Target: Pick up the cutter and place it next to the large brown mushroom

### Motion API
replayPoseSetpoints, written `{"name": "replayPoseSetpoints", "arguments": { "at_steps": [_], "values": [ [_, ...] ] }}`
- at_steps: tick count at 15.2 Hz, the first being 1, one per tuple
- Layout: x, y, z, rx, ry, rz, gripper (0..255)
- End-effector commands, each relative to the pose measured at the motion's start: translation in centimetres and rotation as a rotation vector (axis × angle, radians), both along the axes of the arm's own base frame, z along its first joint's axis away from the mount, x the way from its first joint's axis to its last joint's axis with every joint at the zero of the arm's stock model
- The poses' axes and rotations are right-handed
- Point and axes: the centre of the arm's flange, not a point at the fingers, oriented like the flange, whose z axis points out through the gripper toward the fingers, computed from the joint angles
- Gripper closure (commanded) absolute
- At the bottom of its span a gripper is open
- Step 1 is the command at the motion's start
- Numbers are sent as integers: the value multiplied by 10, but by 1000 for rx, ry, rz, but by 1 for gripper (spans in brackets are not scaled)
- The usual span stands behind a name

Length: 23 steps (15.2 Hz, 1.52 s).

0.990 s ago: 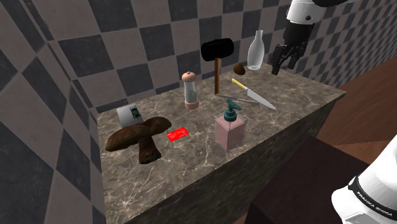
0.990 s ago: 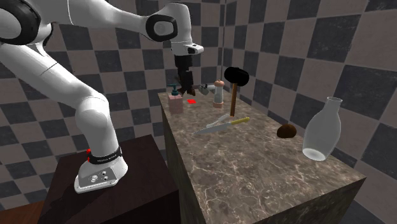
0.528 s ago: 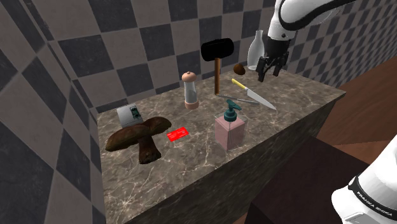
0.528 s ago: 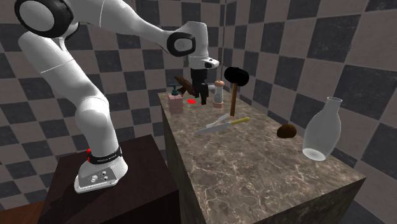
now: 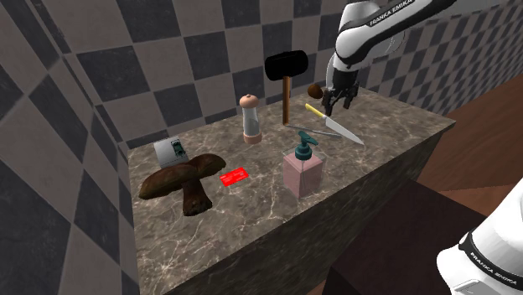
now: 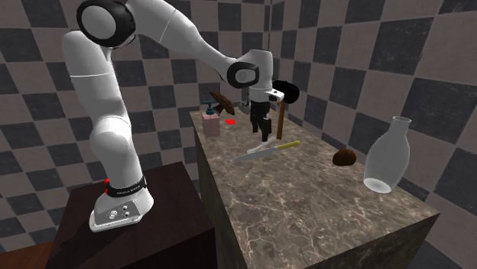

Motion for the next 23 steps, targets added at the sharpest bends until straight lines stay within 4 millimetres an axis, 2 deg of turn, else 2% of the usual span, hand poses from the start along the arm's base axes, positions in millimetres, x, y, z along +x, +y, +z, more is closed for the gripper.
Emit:
{"name": "replayPoseSetpoints", "arguments": {
  "at_steps": [1,4,11,19,20,23],
  "values": [
    [17,-10,-16,-5,7,-2,0],
    [39,-21,-37,-9,14,-5,0],
    [39,-21,-77,-9,14,-5,0],
    [39,-21,-77,-9,15,-5,0],
    [39,-21,-77,-9,15,-5,255],
    [39,-21,-77,-9,15,-5,255]
  ]
}}
